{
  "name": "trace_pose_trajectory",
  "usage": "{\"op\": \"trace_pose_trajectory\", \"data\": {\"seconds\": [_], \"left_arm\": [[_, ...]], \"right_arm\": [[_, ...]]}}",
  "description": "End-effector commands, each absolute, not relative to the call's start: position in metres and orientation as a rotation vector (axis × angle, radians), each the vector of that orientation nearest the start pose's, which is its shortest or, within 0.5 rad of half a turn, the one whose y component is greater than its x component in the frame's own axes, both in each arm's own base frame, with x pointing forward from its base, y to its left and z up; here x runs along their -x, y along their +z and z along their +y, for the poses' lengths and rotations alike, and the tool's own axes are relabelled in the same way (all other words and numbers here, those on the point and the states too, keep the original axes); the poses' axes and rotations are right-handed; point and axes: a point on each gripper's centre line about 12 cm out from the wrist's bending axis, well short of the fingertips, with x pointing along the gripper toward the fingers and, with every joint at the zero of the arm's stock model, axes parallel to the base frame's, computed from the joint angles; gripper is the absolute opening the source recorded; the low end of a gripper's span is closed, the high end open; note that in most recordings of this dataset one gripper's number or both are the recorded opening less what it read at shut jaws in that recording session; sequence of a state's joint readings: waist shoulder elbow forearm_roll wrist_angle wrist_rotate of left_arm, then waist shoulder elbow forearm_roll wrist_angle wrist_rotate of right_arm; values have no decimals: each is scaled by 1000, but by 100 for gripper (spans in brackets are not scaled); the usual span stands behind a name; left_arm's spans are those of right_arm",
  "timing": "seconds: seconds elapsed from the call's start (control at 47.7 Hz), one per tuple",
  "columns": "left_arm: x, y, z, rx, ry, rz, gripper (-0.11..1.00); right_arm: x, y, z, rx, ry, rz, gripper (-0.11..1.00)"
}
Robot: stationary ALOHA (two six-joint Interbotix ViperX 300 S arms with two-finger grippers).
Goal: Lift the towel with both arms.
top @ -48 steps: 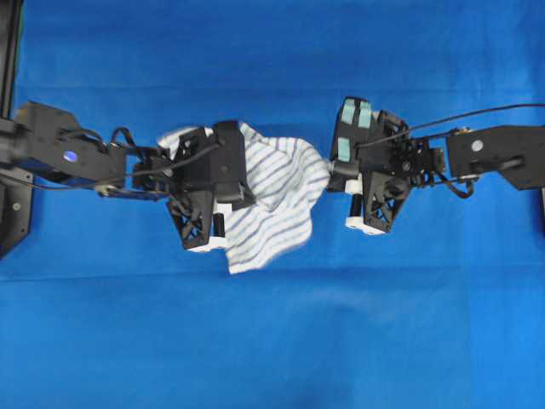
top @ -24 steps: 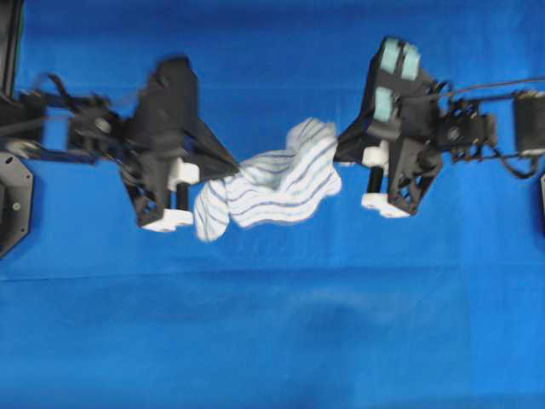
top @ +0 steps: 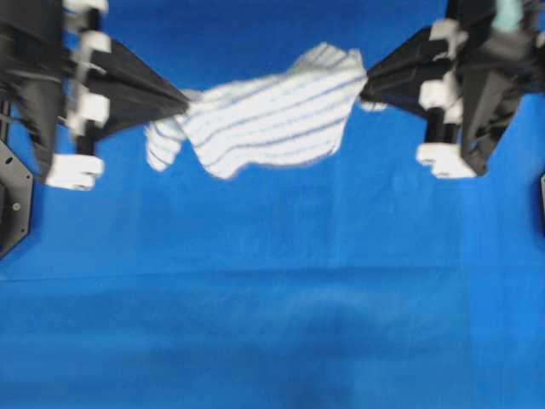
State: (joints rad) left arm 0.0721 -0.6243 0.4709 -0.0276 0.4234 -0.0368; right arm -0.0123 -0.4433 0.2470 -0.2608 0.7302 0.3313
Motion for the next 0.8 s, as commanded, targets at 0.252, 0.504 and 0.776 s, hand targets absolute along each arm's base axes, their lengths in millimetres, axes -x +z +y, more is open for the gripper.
{"op": "trace_pose_trajectory", "data": {"seconds": [0.252, 0.504, 0.776], "left_arm": [[-263, 458, 19, 59, 70, 185, 2], [-266, 456, 20, 38, 71, 189, 2], [-266, 458, 22, 46, 81, 172, 24]], "right_arm": [[-311, 465, -24, -89, -220, 439, 4], [-316, 460, -25, -80, -221, 460, 4], [-316, 460, -24, -39, -208, 464, 6]]}}
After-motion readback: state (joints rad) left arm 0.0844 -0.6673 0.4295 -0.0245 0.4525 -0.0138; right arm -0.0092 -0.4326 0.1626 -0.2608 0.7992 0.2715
